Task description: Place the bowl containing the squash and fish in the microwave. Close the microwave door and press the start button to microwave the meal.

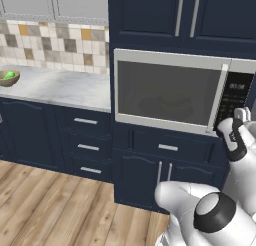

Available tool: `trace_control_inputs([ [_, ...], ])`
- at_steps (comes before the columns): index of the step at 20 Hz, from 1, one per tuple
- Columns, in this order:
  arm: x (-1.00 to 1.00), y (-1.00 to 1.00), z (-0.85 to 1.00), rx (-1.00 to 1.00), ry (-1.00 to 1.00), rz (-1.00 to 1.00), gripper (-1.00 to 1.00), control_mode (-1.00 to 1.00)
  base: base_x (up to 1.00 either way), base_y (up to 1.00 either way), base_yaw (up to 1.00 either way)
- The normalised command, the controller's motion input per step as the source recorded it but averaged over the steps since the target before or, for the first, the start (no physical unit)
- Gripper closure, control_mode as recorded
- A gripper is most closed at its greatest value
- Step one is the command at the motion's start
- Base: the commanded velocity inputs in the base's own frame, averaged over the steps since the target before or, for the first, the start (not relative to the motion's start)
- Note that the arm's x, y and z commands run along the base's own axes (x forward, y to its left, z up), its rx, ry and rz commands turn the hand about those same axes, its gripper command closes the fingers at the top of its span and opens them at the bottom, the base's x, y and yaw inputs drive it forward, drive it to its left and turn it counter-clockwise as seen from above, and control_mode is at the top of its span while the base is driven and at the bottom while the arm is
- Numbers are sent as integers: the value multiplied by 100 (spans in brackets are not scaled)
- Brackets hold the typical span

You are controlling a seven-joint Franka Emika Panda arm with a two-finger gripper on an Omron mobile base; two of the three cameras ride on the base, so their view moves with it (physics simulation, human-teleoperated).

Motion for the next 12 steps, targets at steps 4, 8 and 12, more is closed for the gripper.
trace_control_inputs([
  [4, 10, -8, -11, 5, -5, 0, 100, -100, 0, 0, 0],
  [8, 12, -11, -10, 5, -4, 0, 100, -100, 0, 0, 0],
  [12, 18, -6, -10, 2, -3, 0, 100, -100, 0, 0, 0],
])
